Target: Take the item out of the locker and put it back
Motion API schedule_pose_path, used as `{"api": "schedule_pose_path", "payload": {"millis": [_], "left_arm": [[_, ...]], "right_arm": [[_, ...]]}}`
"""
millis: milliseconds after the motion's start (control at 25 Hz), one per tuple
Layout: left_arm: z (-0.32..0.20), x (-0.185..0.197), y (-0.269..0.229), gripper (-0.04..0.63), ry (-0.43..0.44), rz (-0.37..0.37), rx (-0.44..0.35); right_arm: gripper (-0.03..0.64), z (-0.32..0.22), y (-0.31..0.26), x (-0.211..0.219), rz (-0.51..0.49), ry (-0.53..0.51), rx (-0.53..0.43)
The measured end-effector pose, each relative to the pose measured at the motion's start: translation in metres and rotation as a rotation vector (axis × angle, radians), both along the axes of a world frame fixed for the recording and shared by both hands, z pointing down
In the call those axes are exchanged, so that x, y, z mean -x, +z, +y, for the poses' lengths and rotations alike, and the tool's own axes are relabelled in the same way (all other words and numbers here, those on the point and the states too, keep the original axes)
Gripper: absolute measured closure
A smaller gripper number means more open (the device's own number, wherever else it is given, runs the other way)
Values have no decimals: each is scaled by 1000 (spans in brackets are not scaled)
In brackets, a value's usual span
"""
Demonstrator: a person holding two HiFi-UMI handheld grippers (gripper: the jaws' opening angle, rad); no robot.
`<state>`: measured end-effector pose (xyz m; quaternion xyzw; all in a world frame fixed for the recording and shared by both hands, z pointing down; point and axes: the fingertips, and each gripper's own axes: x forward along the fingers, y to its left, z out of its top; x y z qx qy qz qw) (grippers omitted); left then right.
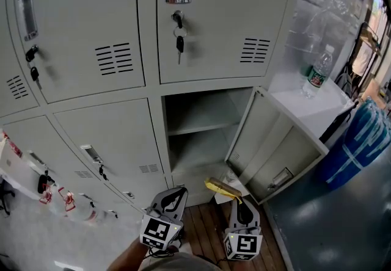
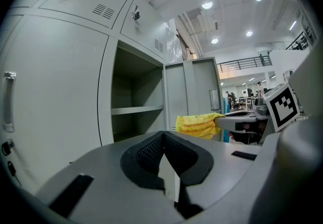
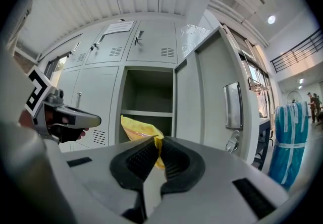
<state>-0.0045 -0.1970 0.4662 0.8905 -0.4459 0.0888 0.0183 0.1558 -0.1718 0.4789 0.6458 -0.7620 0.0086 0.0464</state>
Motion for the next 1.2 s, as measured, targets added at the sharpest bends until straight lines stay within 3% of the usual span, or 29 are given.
{"api": "schedule_pose_path", "payload": {"millis": [1200], "left_arm": [[-3,4,9,575,-31,-14,15]], "right_arm": [[591,-13,-1,16,9,-56,-8]]}}
